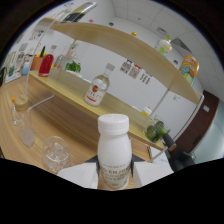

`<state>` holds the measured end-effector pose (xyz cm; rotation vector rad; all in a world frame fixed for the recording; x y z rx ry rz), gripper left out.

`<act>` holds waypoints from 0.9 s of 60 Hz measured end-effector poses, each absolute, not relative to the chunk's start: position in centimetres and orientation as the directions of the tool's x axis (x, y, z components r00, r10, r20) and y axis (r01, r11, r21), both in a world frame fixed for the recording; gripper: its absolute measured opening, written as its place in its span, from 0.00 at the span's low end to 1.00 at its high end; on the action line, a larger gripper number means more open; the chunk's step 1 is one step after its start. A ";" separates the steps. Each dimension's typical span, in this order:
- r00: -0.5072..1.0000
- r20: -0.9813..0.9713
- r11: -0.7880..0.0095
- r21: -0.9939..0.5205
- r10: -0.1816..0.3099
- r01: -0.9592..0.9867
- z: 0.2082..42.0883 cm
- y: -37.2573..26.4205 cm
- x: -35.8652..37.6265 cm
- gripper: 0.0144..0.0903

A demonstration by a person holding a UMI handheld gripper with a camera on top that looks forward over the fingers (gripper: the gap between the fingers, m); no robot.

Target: Make me a cup of Mount Fuji.

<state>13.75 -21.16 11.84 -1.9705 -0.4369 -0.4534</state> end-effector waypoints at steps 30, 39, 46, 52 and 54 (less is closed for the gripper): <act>-0.062 0.960 -0.161 0.109 0.274 0.981 13.2 -19.7 12.4 0.44; -0.284 0.917 -0.118 0.326 0.280 0.938 13.2 -19.5 12.3 0.45; -0.336 0.895 -0.091 0.376 0.294 0.922 12.8 -19.5 11.9 0.44; -0.326 0.896 -0.089 0.367 0.301 0.926 12.6 -19.6 11.8 0.44; -0.307 0.902 -0.093 0.349 0.302 0.933 12.7 -19.7 11.8 0.44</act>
